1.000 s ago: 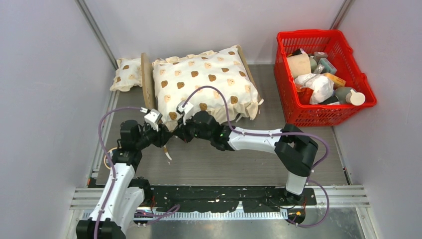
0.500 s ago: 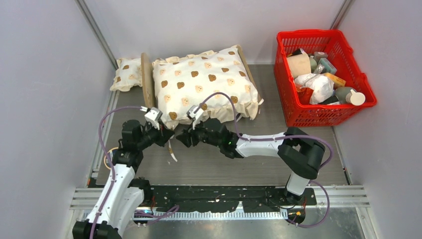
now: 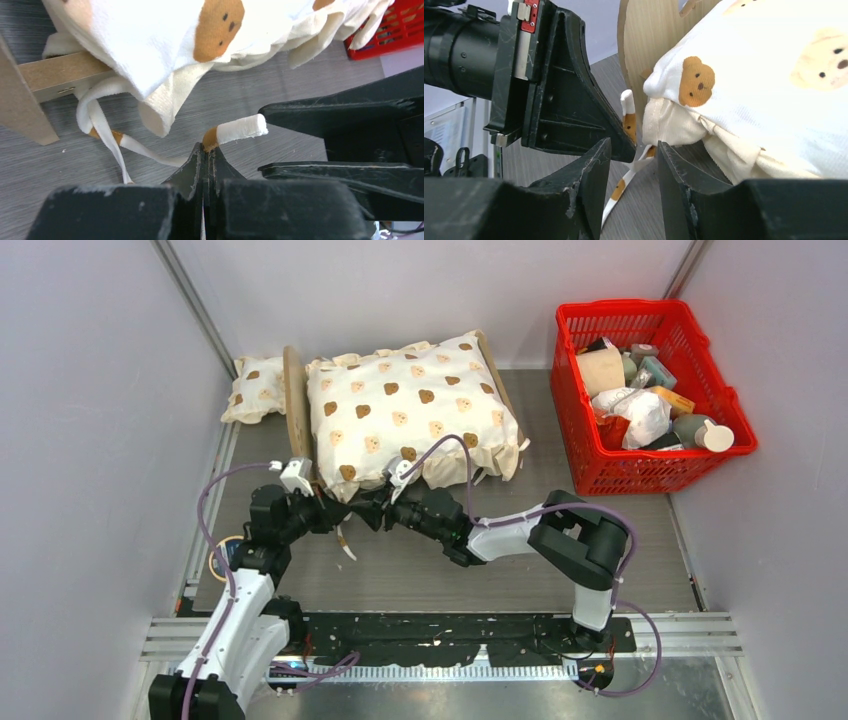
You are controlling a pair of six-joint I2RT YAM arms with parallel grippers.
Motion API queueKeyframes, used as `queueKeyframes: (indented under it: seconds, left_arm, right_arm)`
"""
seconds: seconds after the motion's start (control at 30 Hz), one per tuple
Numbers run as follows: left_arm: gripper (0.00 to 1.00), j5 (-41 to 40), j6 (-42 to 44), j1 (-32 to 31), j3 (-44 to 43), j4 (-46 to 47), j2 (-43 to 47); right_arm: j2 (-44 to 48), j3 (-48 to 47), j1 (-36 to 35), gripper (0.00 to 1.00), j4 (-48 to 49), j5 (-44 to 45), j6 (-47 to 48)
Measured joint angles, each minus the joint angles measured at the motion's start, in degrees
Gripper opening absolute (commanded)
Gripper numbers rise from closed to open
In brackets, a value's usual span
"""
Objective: Set up the pet bed
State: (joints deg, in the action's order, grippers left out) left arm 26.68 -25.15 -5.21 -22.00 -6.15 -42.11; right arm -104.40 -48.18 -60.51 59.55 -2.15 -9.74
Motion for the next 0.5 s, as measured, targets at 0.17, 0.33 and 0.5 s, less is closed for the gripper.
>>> queueKeyframes:
  seconds: [0.17, 0.33, 0.5]
  left_arm:
    - [0.00, -2.0, -3.3, 0.0, -0.1, 0.0, -0.2]
    - [0.00, -3.0, -6.5, 0.0, -0.1, 0.0, -0.5]
    - [0.00, -4.3, -9.2, 0.0, -0.1, -0.1, 0.3]
  right_arm:
    - [-2.9, -1.2, 0.0, 0.49, 1.8, -0.5, 1.3]
    - [-5.3, -1.2, -0.4, 0.50, 5.2, -0.8, 1.7]
    - [-7.7, -1.2, -1.3, 0.51, 6.8, -0.9, 2.1]
